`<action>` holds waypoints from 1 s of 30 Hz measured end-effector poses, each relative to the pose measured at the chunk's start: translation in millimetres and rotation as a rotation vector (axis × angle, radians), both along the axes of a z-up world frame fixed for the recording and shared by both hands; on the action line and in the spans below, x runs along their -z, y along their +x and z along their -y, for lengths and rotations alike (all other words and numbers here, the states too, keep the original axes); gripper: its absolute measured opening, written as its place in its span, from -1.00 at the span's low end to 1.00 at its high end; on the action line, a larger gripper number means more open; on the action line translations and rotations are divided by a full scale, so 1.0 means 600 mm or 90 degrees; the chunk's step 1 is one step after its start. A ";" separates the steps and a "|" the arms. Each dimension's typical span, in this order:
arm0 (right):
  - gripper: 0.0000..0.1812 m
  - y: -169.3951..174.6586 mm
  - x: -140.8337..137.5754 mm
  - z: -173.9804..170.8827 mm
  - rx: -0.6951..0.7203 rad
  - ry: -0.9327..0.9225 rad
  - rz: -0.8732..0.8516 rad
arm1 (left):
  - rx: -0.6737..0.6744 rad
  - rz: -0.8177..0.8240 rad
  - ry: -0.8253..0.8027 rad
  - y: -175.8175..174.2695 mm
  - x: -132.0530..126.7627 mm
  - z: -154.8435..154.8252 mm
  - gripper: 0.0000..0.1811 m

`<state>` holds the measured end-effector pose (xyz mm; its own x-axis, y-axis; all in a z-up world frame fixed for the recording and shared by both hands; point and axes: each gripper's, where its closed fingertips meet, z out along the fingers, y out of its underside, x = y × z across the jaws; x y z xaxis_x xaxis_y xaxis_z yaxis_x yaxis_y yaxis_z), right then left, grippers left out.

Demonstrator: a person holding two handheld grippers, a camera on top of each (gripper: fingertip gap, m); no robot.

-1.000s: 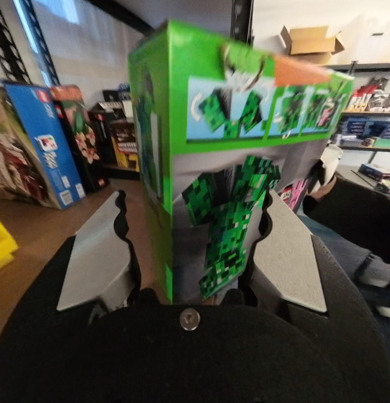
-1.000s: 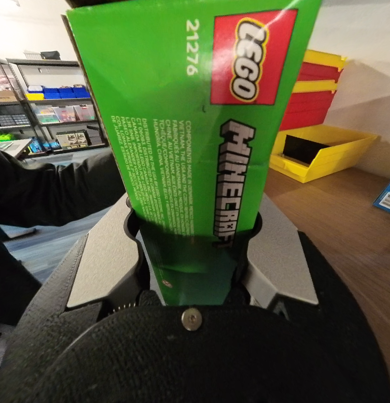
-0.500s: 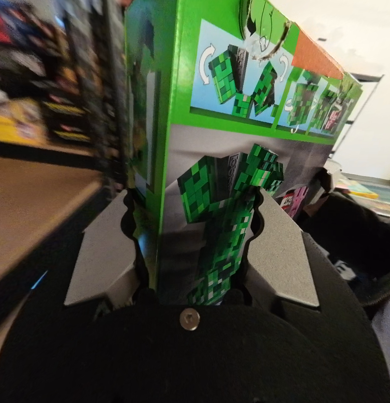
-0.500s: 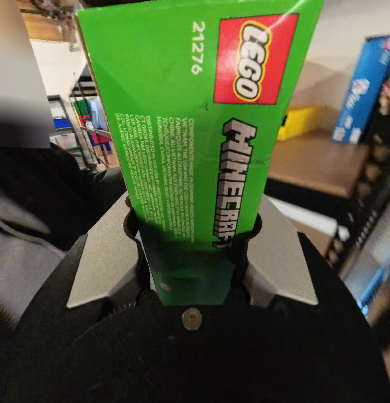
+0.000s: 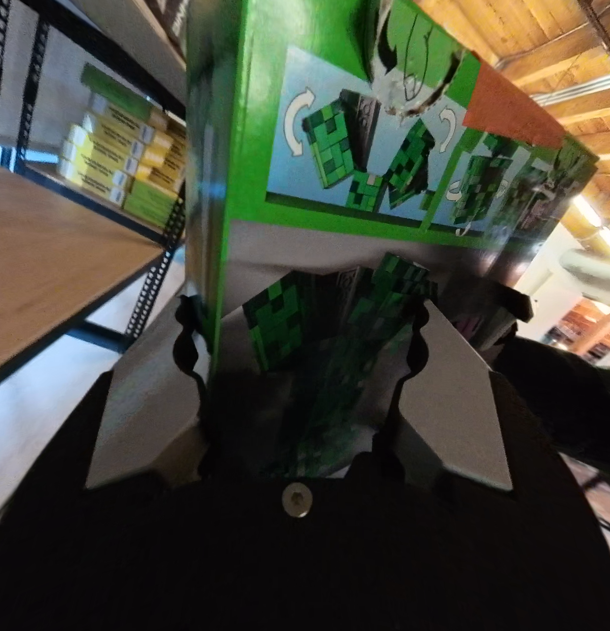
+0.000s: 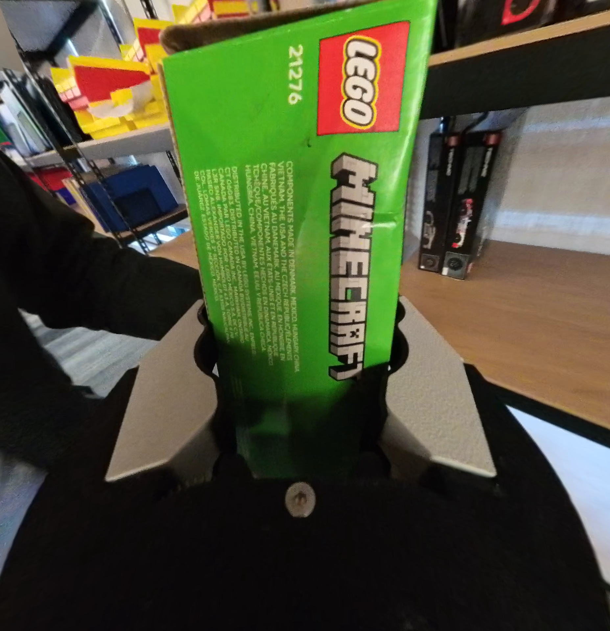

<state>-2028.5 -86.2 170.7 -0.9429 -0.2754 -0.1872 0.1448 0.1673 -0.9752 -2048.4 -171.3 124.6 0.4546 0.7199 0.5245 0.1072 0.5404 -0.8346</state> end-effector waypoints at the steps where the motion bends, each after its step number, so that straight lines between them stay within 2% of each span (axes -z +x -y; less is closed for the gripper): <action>1: 0.12 -0.041 0.016 0.014 -0.008 -0.003 -0.001 | -0.010 -0.009 -0.002 -0.039 0.015 0.015 0.39; 7: 0.12 -0.266 0.164 0.165 -0.083 -0.002 -0.014 | -0.087 -0.026 -0.008 -0.249 0.159 0.171 0.39; 10: 0.12 -0.355 0.214 0.251 -0.133 -0.025 -0.022 | -0.136 -0.032 -0.034 -0.326 0.204 0.262 0.39; 14: 0.13 -0.444 0.278 0.350 -0.156 -0.046 -0.001 | -0.164 -0.002 -0.065 -0.408 0.258 0.364 0.41; 17: 0.13 -0.488 0.326 0.400 -0.169 -0.054 0.010 | -0.178 0.022 -0.095 -0.447 0.296 0.418 0.41; 21: 0.12 -0.522 0.392 0.443 -0.205 -0.034 0.027 | -0.218 0.069 -0.096 -0.471 0.352 0.463 0.45; 23: 0.12 -0.534 0.412 0.456 -0.199 -0.033 0.008 | -0.272 0.067 -0.140 -0.473 0.351 0.483 0.41; 25: 0.14 -0.548 0.447 0.471 -0.182 -0.007 -0.034 | -0.331 0.069 -0.133 -0.466 0.340 0.514 0.20; 26: 0.10 -0.554 0.443 0.480 -0.167 -0.028 -0.042 | -0.367 0.053 -0.127 -0.452 0.330 0.527 0.06; 28: 0.10 -0.562 0.444 0.504 -0.145 -0.022 -0.041 | -0.433 0.021 -0.115 -0.400 0.313 0.535 -0.05; 30: 0.10 -0.565 0.445 0.534 -0.116 -0.023 -0.061 | -0.482 0.025 -0.116 -0.331 0.318 0.514 -0.12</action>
<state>-2367.5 -406.5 -96.6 -0.8899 -0.4480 -0.0856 0.0211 0.1472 -0.9889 -2246.9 -479.7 -66.3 -0.2124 0.9026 0.3743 -0.2050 0.3334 -0.9202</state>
